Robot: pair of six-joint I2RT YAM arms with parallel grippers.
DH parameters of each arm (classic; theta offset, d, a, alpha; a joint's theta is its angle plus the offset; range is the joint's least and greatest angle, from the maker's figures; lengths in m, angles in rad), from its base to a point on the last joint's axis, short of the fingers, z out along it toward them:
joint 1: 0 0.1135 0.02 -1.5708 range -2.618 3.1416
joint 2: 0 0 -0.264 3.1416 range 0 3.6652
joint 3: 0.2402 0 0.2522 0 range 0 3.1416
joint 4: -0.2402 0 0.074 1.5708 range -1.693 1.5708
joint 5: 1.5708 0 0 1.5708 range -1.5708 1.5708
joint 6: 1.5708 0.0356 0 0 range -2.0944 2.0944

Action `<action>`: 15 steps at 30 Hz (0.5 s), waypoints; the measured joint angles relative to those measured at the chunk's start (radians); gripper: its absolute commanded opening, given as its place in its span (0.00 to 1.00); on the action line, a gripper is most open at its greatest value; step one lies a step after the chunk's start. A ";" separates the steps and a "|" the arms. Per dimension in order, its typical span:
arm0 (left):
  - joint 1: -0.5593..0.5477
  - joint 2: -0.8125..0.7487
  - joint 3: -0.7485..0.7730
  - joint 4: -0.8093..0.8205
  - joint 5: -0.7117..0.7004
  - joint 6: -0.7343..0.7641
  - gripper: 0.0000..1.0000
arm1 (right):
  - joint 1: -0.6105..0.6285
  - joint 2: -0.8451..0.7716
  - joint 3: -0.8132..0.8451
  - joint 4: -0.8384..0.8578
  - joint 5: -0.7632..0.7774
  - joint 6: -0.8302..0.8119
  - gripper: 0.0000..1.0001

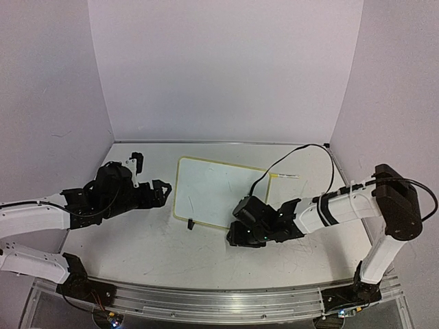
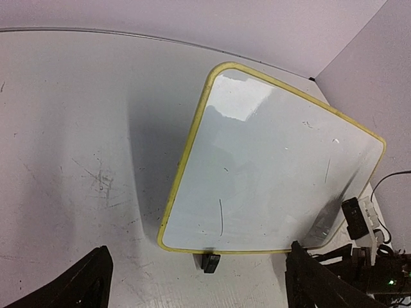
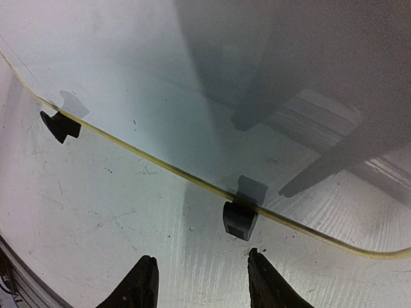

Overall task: Write a sentence on the whiteboard
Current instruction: Move the whiteboard to the center of the board.

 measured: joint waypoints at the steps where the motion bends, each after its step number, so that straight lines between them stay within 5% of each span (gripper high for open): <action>1: 0.002 0.000 0.000 0.000 0.006 0.000 0.95 | 0.000 0.009 0.007 -0.003 0.010 0.005 0.41; 15: 0.016 -0.026 0.000 0.027 0.029 0.045 0.96 | 0.006 0.120 0.117 -0.118 0.157 0.022 0.26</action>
